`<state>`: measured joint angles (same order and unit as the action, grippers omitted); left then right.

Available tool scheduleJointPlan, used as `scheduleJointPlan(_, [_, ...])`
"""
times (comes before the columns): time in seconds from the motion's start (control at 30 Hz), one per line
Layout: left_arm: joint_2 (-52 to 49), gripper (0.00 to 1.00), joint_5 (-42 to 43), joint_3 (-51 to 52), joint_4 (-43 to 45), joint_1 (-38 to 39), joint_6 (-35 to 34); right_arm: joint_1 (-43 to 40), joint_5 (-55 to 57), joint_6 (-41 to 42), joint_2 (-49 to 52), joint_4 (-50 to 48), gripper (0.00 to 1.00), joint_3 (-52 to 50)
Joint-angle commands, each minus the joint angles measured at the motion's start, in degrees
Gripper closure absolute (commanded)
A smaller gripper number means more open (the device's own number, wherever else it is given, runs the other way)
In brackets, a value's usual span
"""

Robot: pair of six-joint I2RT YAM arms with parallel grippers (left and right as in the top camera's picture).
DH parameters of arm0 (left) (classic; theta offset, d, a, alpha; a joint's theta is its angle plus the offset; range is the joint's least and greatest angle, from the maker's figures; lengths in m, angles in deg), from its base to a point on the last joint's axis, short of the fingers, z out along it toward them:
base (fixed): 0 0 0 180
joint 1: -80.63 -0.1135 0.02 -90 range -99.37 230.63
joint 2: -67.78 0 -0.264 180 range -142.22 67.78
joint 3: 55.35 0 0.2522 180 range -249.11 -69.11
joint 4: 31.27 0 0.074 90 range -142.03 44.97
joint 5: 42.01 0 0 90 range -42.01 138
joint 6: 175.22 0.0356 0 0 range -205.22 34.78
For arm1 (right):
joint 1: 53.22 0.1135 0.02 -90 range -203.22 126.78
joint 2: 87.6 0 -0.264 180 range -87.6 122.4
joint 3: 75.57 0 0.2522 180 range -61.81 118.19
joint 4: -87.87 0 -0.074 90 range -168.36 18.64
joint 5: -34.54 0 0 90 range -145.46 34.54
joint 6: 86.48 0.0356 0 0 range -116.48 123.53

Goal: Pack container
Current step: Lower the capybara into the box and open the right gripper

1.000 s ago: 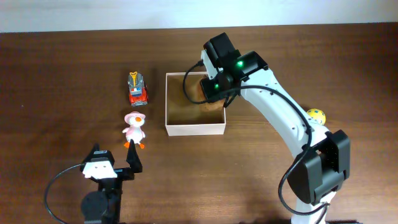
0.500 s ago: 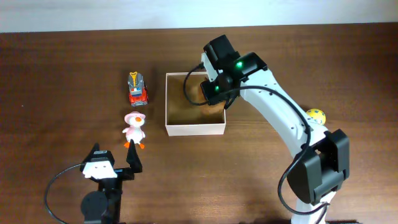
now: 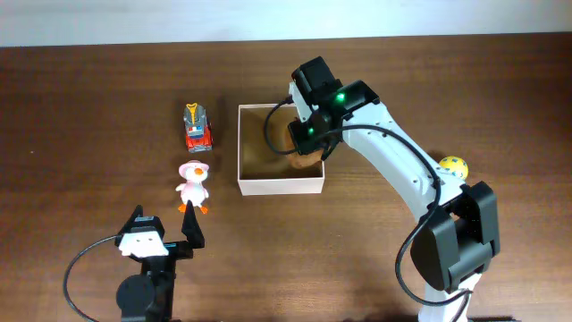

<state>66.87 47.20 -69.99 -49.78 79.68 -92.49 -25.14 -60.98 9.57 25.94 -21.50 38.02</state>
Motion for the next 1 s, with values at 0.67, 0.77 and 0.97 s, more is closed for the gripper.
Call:
scheduleJointPlan(0.67, [0.2, 0.01, 0.6, 0.3, 0.0, -0.3, 0.9, 0.5, -4.9, 0.9, 2.1, -2.0, 0.65, -3.9])
scheduleJointPlan(0.77, [0.2, 0.01, 0.6, 0.3, 0.0, -0.3, 0.9, 0.5, -4.9, 2.0, 2.1, -1.3, 0.64, -3.9])
scheduleJointPlan(0.97, [0.2, 0.01, 0.6, 0.3, 0.0, -0.3, 0.9, 0.5, -4.9, 1.9, 2.1, -0.3, 0.64, -3.9])
